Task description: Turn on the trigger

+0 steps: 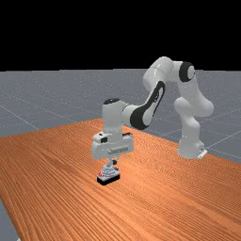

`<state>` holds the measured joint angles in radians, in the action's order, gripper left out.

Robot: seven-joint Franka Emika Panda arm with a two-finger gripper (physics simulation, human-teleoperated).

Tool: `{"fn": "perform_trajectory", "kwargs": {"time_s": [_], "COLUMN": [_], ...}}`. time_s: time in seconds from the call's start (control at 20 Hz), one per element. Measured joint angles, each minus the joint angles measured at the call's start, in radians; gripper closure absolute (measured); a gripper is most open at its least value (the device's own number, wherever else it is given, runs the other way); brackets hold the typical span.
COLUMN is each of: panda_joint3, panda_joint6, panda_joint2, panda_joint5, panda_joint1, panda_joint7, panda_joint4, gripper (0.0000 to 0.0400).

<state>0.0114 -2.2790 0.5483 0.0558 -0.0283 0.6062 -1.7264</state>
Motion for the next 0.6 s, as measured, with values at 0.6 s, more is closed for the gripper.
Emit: {"fn": "perform_trajectory", "kwargs": {"time_s": [0.6], "panda_joint3": [0.028], "panda_joint6": [-0.194], "panda_joint2": [-0.025], "panda_joint5": [-0.03], "panda_joint1": [0.005], "panda_joint7": [-0.017], "panda_joint4": [-0.101], "gripper": [0.04]}}
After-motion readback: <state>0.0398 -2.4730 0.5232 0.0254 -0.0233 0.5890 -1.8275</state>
